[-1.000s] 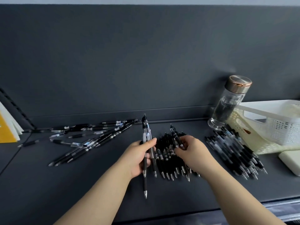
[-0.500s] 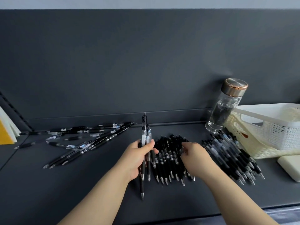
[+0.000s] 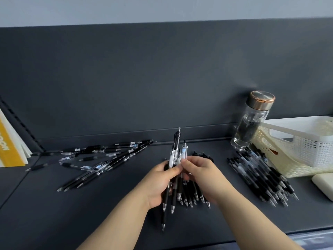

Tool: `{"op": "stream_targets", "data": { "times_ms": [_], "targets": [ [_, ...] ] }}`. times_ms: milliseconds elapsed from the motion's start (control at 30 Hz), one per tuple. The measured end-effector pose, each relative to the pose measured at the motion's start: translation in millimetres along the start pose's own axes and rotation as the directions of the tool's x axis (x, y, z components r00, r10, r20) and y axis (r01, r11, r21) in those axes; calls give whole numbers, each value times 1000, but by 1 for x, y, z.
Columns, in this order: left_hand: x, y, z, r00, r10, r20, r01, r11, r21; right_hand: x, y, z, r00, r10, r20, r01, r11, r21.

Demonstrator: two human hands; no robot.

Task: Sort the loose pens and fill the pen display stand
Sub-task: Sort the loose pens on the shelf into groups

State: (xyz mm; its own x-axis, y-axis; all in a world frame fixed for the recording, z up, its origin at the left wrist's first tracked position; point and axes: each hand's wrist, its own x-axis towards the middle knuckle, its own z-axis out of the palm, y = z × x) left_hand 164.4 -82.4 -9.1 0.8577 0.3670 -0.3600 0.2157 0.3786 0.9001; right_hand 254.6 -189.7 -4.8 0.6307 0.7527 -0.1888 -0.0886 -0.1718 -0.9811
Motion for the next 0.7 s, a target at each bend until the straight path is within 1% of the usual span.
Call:
{"op": "stream_targets", "data": {
  "times_ms": [100, 200, 333, 400, 467, 500, 533, 600, 700],
  "targets": [
    [-5, -1, -5, 999, -4, 34, 4, 1000, 5, 2, -2, 6, 1000, 17, 11, -19, 992, 121],
    [-9, 0, -9, 1000, 1, 27, -1, 1000, 4, 1, -6, 13, 1000, 7, 11, -9, 970, 243],
    [-11, 2, -12, 1000, 10, -6, -10, 1000, 19, 2, -7, 21, 1000, -16, 12, 12, 957, 288],
    [-10, 3, -14, 999, 8, -43, -6, 999, 47, 3, -9, 23, 999, 7, -51, 10, 941, 339],
    [-7, 2, -17, 991, -11, -134, 25, 995, 101, 5, -11, 21, 990, 39, -135, 16, 924, 382],
    [-5, 2, -19, 983, -23, -183, 49, 989, 138, 6, -12, 18, 983, 48, -179, 21, 930, 368],
    [-4, 2, -20, 976, -35, -216, 75, 981, 177, 8, -12, 14, 972, 51, -229, 25, 947, 319],
    [-1, 1, -20, 968, -59, -244, 124, 958, 260, 10, -9, 4, 951, 40, -305, 21, 981, 194],
    [3, -2, -14, 971, -87, -225, 167, 914, 369, 13, -3, -8, 948, 49, -314, -37, 998, 45]
  ]
}}
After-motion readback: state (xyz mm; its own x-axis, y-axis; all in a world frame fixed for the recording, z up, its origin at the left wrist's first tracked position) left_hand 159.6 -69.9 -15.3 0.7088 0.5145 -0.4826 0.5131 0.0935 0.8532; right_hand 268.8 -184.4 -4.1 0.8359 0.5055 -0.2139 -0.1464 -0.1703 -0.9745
